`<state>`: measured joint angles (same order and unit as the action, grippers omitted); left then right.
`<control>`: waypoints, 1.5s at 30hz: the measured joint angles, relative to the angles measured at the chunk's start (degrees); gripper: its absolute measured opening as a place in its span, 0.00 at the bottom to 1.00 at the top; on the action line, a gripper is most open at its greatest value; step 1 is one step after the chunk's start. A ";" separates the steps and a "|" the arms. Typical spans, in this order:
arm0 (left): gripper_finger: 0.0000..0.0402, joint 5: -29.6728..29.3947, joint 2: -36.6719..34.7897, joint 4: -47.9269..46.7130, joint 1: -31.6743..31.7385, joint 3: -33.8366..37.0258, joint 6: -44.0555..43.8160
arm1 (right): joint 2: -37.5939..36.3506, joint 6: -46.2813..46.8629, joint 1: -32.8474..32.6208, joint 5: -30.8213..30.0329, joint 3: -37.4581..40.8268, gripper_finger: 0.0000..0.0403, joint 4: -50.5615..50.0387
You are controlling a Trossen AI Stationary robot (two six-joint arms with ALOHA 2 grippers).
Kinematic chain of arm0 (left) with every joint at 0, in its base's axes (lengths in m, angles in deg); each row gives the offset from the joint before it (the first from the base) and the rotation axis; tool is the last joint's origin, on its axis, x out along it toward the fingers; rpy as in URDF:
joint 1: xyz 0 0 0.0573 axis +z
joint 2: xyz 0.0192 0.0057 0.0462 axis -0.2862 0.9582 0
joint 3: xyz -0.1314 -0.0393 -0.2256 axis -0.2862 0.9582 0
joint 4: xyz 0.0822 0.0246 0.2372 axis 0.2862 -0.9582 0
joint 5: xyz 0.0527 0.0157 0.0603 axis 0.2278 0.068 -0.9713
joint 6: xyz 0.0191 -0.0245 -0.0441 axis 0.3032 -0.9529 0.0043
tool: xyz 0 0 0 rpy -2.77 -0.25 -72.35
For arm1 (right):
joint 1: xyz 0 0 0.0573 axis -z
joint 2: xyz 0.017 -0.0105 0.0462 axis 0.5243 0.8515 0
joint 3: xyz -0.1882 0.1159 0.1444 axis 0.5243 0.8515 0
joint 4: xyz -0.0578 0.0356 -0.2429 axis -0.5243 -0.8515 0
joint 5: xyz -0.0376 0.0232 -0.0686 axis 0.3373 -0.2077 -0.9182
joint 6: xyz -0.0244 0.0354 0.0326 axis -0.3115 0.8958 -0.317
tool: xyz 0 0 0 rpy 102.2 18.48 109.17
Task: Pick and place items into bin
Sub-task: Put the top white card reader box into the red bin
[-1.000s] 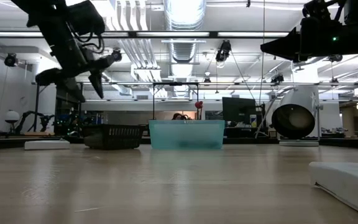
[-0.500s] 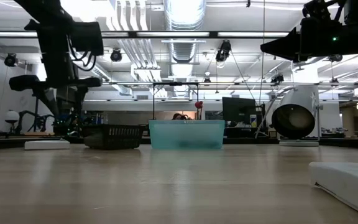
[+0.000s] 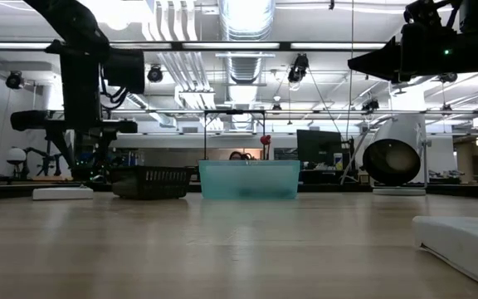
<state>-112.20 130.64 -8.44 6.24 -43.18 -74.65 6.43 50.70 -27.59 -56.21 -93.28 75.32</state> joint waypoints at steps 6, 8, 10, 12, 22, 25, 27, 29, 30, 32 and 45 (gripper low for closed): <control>0.44 0.28 1.80 1.54 0.00 0.12 -0.23 | 0.00 0.00 0.00 0.01 0.00 0.14 -0.04; 0.44 0.46 2.84 0.99 0.00 0.21 -1.06 | 0.01 0.00 0.00 0.01 0.00 0.14 -0.08; 0.44 0.55 3.71 0.90 0.00 0.25 -1.88 | 0.00 0.00 0.00 0.02 0.00 0.14 -0.11; 0.44 0.10 4.31 0.93 0.02 0.25 -3.09 | -0.01 0.01 0.00 0.01 0.00 0.14 -0.11; 0.44 -0.95 8.73 1.60 0.02 0.43 -4.54 | 0.01 0.00 0.00 0.01 0.00 0.14 -0.11; 0.44 -0.97 10.67 3.21 0.12 0.44 -4.50 | -0.01 0.00 0.00 0.02 0.00 0.14 -0.11; 0.44 -1.27 11.74 3.18 0.58 0.45 -4.51 | 0.01 0.02 0.00 0.00 0.00 0.14 -0.11; 0.44 -1.48 12.87 3.64 1.04 0.45 -4.44 | 0.01 0.02 0.00 0.02 0.00 0.14 -0.11; 0.44 -1.72 13.26 3.82 1.15 0.45 -4.44 | -0.01 0.01 0.00 0.02 0.00 0.14 -0.11; 0.44 -2.18 13.86 4.31 1.39 0.45 -4.43 | 0.00 0.02 0.00 0.02 0.00 0.14 -0.11; 0.44 -1.46 14.48 7.92 1.84 0.62 -0.28 | -0.01 0.02 0.00 0.02 0.00 0.14 -0.09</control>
<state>-113.66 145.11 -0.52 8.08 -42.56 -74.93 6.42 50.72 -27.59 -56.19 -93.28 75.24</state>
